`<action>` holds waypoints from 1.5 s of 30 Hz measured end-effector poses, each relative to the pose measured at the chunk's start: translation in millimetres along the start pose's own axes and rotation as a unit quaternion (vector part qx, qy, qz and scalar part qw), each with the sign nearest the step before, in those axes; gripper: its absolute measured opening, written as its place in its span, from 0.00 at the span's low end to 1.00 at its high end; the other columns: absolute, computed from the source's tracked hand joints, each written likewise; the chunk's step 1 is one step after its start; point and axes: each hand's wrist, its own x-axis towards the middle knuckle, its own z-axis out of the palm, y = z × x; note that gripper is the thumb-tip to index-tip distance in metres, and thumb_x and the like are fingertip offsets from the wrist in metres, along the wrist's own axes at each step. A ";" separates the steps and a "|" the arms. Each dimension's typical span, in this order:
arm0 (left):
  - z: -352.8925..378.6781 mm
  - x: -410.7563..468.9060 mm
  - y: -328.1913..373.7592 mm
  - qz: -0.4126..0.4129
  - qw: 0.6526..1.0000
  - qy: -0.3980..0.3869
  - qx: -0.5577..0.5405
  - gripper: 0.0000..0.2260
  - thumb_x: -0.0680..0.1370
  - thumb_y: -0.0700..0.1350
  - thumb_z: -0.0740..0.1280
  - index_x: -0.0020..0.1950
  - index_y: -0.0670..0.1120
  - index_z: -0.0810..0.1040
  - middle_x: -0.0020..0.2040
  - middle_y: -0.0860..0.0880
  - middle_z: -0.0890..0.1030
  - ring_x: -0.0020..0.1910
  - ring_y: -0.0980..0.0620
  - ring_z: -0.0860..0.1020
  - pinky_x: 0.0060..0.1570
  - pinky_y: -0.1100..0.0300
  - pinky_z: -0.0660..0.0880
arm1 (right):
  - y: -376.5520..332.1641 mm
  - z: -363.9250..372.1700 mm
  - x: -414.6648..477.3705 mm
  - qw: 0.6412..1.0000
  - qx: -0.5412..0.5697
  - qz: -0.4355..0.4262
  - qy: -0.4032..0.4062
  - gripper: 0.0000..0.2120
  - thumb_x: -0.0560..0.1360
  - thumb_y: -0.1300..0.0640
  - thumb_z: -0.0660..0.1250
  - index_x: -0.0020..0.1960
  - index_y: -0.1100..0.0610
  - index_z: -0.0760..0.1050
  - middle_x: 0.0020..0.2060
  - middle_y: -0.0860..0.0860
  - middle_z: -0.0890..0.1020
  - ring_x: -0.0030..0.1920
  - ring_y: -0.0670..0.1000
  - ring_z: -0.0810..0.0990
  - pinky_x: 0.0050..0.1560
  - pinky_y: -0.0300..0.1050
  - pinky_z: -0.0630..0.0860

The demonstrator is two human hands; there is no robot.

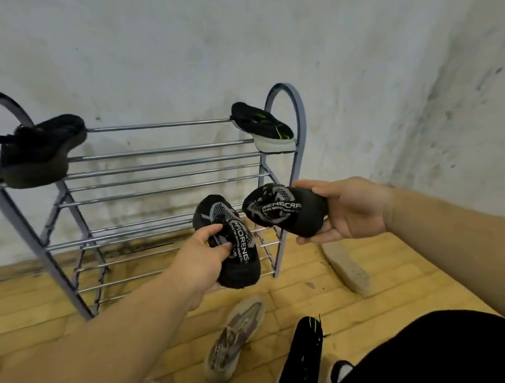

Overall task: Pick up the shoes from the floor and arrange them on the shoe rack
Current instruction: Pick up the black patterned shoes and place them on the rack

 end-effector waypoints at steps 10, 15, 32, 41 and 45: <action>-30.9 48.5 15.9 0.063 0.995 0.076 0.005 0.21 0.82 0.40 0.68 0.72 0.57 0.73 0.66 0.45 0.79 0.60 0.42 0.80 0.60 0.42 0.80 | 18.8 44.3 71.0 0.997 0.044 -0.058 0.038 0.19 0.87 0.56 0.50 0.63 0.38 0.75 0.68 0.54 0.77 0.62 0.72 0.80 0.66 0.68 0.74; -35.7 78.8 24.4 0.088 0.993 0.073 0.023 0.21 0.83 0.39 0.66 0.75 0.52 0.71 0.63 0.47 0.76 0.61 0.44 0.78 0.64 0.45 0.77 | 16.7 35.1 97.2 0.996 0.045 -0.052 0.048 0.20 0.87 0.55 0.51 0.74 0.37 0.68 0.73 0.54 0.73 0.59 0.70 0.83 0.56 0.63 0.81; -19.7 167.9 23.0 0.124 0.964 0.142 0.187 0.16 0.85 0.46 0.59 0.72 0.49 0.76 0.66 0.46 0.79 0.63 0.45 0.78 0.64 0.51 0.75 | 25.1 30.6 170.7 0.989 0.068 -0.093 0.094 0.15 0.83 0.54 0.65 0.69 0.51 0.74 0.58 0.56 0.86 0.57 0.60 0.86 0.55 0.63 0.82; -20.1 151.3 24.6 0.100 0.980 0.009 0.172 0.16 0.80 0.56 0.64 0.66 0.52 0.73 0.57 0.52 0.79 0.55 0.51 0.77 0.54 0.55 0.72 | 41.2 21.7 177.9 0.877 -0.430 -0.152 0.150 0.62 0.56 0.44 0.85 0.81 0.39 0.53 0.70 0.48 0.73 0.66 0.53 0.77 0.65 0.53 0.78; -26.9 153.8 11.2 0.100 0.932 -0.001 0.349 0.46 0.61 0.69 0.75 0.75 0.54 0.66 0.65 0.52 0.78 0.65 0.46 0.76 0.66 0.46 0.74 | 39.1 23.5 172.2 0.861 -0.456 -0.170 0.145 0.54 0.68 0.50 0.80 0.83 0.43 0.50 0.72 0.48 0.72 0.66 0.51 0.76 0.59 0.43 0.74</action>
